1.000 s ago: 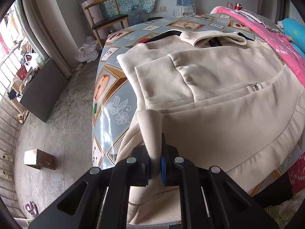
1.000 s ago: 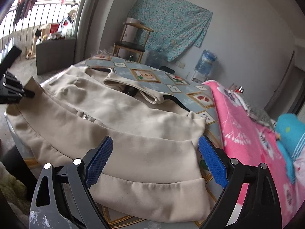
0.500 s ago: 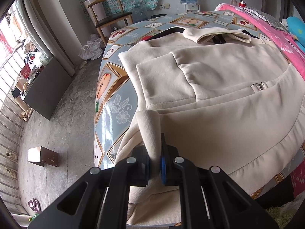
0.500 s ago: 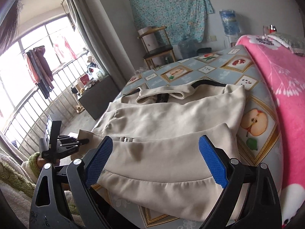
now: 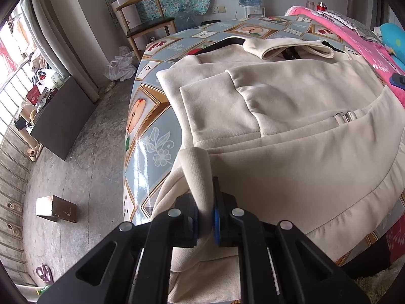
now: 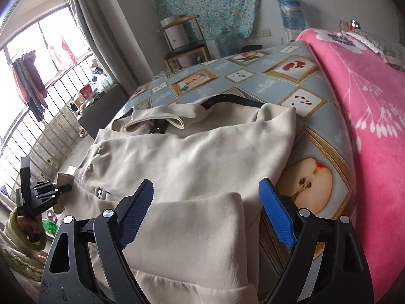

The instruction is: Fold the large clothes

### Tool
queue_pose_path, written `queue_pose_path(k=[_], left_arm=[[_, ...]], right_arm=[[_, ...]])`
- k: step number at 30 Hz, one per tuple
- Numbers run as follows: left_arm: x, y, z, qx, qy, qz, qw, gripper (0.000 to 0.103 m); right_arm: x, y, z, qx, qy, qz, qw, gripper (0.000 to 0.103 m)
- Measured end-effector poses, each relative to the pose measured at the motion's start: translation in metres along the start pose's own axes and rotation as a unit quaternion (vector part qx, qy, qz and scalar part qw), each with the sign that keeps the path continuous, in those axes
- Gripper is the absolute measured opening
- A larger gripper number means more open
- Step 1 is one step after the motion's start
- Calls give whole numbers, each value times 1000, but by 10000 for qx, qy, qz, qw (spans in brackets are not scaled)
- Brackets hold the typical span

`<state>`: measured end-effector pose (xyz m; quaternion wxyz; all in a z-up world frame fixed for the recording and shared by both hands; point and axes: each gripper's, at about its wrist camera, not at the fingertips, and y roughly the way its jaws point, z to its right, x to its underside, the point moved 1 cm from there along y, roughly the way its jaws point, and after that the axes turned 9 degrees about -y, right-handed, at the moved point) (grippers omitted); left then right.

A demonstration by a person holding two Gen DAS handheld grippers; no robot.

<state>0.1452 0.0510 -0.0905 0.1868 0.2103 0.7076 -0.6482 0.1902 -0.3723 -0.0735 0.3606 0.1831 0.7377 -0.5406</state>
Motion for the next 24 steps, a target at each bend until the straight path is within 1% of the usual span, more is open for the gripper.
queue_pose_path(k=[3, 6, 7, 9, 12, 16, 20, 24], left_arm=[[0, 1, 0, 13, -22, 10, 10000, 9], [0, 1, 0, 16, -5, 14, 10000, 9], [0, 1, 0, 23, -13, 13, 10000, 9], [-1, 2, 0, 39, -44, 9, 10000, 9], [-1, 2, -1, 58, -89, 12, 9999, 9], [-1, 2, -2, 83, -89, 17, 9999, 9], [-1, 3, -4, 158, -132, 8, 9998, 9], [-1, 3, -7, 274, -221, -31, 9994, 9]], right_arm=[[-12, 13, 4, -361, 13, -43, 9993, 80], [-18, 35, 12, -501, 60, -355, 9981, 80], [-17, 42, 16, -553, 114, -494, 9972, 79], [-11, 52, 23, -653, 306, -749, 9946, 75], [-1, 45, 28, -942, 529, -782, 9911, 74], [13, 31, 27, -1498, 829, -889, 9812, 75], [15, 27, 34, -1896, 1258, -937, 9692, 74], [13, 33, 46, -2123, 1729, -1086, 9556, 67]])
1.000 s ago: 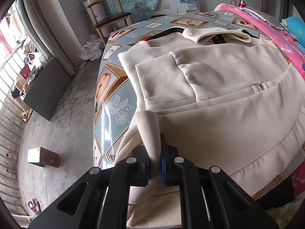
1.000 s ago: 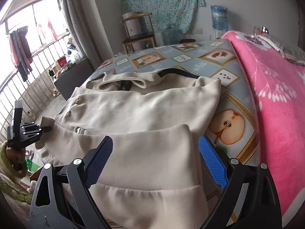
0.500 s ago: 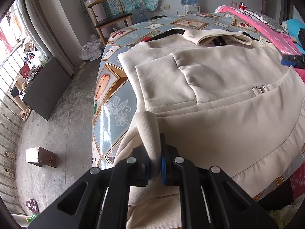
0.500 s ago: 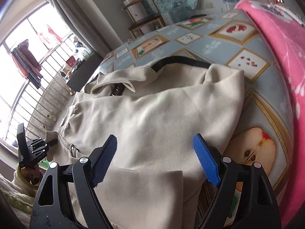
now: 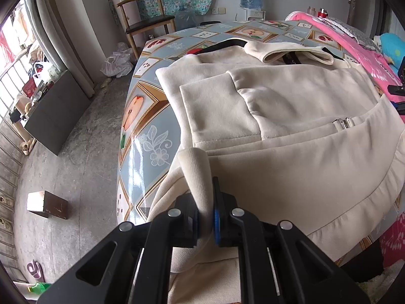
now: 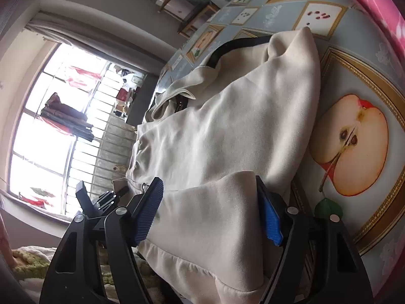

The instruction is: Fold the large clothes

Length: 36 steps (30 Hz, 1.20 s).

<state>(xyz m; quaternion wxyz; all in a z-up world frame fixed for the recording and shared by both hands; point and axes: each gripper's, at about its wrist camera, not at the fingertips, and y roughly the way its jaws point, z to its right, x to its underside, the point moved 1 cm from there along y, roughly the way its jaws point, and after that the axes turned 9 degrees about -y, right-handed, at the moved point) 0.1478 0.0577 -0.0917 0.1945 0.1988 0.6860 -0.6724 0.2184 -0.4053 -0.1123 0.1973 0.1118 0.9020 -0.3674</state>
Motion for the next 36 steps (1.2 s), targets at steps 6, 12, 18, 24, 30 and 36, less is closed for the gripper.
queue_pose_path(k=[6, 12, 18, 24, 30, 36], left_arm=[[-3, 0, -6, 209, -128, -20, 9997, 9], [-1, -6, -6, 250, -105, 173, 9995, 8], [3, -41, 3, 345, 226, 676, 9969, 7], [0, -25, 12, 363, 260, 377, 9983, 7], [-5, -9, 2, 362, -87, 65, 9993, 7], [-5, -5, 2, 276, -104, -9, 9996, 7]], right_arm=[[9, -7, -3, 134, 38, -279, 9995, 55], [18, -5, -35, 1430, -555, -413, 9873, 12], [32, -14, -100, 2172, -1474, -39, 9649, 6], [43, 12, -110, 2563, -1846, -66, 9488, 7], [45, 19, -99, 2632, -1706, 26, 9495, 10], [44, 20, -88, 2751, -1612, -10, 9478, 23]])
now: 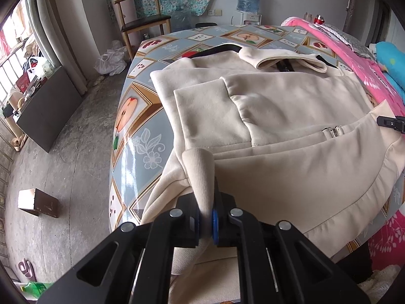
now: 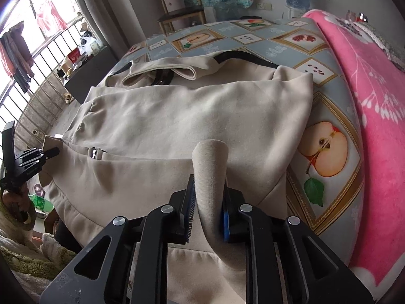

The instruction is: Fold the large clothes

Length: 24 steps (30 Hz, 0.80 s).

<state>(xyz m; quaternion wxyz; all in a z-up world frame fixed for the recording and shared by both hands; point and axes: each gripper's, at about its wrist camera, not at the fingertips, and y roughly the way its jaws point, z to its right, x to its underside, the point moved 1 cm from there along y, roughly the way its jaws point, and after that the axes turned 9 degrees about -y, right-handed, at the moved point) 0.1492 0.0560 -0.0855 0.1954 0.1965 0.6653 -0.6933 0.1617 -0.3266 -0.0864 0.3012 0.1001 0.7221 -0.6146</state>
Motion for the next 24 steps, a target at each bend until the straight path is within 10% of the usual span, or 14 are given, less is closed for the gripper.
queue_pose_path(k=[7, 15, 24], left_arm=[[0, 3, -2, -32, -38, -44, 10000, 7], [-1, 4, -3, -65, -17, -31, 10000, 7], [2, -3, 3, -199, 204, 182, 9994, 7]], right_arm=[[0, 5, -3, 408, -136, -65, 9991, 38], [-2, 4, -36, 1390, -944, -45, 9858, 9], [4, -20, -60, 1622, -1174, 556, 9782, 7]])
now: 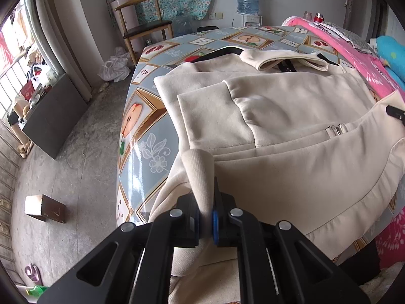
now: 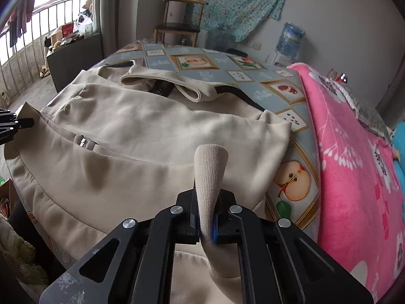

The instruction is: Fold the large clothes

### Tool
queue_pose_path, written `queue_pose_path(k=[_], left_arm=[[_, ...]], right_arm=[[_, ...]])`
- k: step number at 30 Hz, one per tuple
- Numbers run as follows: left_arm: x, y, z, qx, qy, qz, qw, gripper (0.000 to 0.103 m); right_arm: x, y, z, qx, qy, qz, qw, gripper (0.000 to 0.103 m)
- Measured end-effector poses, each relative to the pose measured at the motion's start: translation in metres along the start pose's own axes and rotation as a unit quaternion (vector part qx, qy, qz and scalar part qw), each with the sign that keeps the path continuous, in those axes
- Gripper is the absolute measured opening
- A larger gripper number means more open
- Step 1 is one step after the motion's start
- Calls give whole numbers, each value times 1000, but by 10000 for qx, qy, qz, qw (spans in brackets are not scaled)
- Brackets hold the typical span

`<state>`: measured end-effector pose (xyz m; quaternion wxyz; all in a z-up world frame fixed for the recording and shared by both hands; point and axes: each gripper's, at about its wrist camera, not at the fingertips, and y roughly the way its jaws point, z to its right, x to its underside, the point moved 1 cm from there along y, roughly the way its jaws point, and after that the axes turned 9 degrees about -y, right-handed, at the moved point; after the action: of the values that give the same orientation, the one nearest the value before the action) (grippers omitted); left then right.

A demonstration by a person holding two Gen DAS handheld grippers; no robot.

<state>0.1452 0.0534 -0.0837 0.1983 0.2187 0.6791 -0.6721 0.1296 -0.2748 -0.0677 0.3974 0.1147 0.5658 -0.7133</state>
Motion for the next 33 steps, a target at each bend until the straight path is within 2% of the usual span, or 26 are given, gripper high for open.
queue_pose_path(k=[5, 9, 11, 13, 14, 15, 18, 19, 21, 24, 26, 28, 30, 33], left_arm=[[3, 2, 4, -96, 135, 31, 9999, 7], [3, 2, 5, -137, 151, 28, 9998, 7], [3, 2, 6, -173, 173, 28, 9997, 7], [3, 2, 6, -202, 192, 25, 9996, 7], [3, 3, 7, -214, 204, 23, 9996, 7], [3, 3, 7, -232, 223, 18, 9995, 7], [3, 4, 8, -285, 270, -1, 9992, 7], [4, 4, 9, -295, 278, -8, 9992, 7], [4, 6, 10, -318, 297, -30, 9990, 7], [4, 6, 11, -352, 338, -43, 9988, 7], [4, 7, 11, -367, 363, -52, 9987, 7], [4, 7, 12, -380, 381, -62, 9985, 7], [3, 7, 12, -378, 386, -82, 9985, 7], [2, 9, 11, -356, 350, -130, 9987, 7]], right_arm=[[9, -2, -15, -264, -272, 63, 9993, 8], [17, 1, -27, -239, -465, 25, 9986, 10], [18, -1, -34, 24, -675, 59, 9977, 10], [20, -6, -45, 528, -1055, 176, 9929, 12], [21, -11, -53, 885, -1312, 299, 9870, 14], [23, -16, -60, 1242, -1548, 447, 9791, 21], [27, -26, -74, 1911, -2051, 781, 9567, 39], [28, -29, -79, 2096, -2208, 867, 9486, 41], [31, -30, -85, 2278, -2449, 929, 9378, 48], [34, -26, -89, 2291, -2676, 887, 9317, 49], [34, -25, -86, 2195, -2617, 859, 9359, 49], [30, -25, -75, 1928, -2287, 811, 9507, 49], [26, -27, -55, 1482, -1666, 740, 9720, 50], [18, -24, -10, 727, -599, 663, 9933, 53]])
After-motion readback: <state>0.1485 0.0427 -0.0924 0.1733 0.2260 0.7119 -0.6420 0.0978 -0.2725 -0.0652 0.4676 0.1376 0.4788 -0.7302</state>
